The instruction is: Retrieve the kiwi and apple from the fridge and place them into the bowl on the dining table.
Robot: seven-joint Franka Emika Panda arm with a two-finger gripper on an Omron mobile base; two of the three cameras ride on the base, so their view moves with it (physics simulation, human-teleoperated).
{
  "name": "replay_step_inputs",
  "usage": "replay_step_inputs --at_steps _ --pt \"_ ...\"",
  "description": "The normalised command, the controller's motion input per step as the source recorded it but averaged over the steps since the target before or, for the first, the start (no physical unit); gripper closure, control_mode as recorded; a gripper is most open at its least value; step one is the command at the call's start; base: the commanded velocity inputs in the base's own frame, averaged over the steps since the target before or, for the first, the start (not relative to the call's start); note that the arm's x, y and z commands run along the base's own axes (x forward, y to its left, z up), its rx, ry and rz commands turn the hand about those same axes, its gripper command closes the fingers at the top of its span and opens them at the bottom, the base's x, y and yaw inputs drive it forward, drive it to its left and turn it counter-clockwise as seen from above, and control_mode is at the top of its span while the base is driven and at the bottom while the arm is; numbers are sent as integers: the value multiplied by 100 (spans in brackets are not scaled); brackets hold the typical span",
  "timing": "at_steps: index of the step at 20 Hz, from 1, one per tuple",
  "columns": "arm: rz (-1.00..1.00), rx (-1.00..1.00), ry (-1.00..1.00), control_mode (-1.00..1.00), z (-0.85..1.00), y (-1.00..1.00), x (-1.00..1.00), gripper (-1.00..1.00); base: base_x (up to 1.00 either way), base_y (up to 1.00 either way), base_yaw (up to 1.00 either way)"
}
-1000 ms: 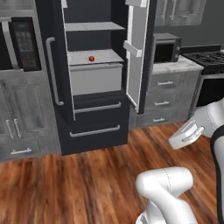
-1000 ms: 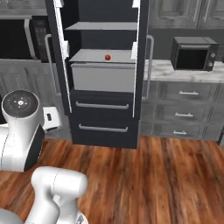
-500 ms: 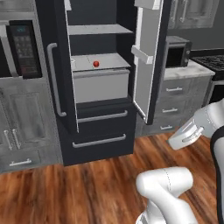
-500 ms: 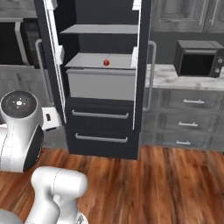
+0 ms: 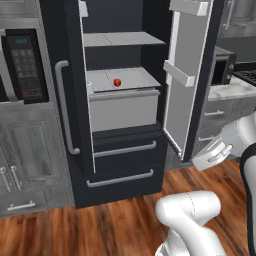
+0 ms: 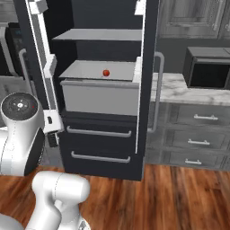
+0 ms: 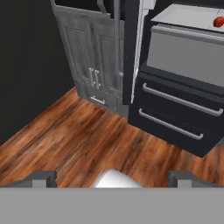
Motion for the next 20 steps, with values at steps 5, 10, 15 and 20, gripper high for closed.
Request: replay_step_inputs --at_steps 5,10,15,20 --pt "0 0 0 100 0 0 0 -100 71 0 1" --pt "0 0 0 100 0 0 0 -100 62 0 1" --pt "0 0 0 100 0 0 0 -100 63 0 1" --pt "0 0 0 100 0 0 0 -100 67 0 0"
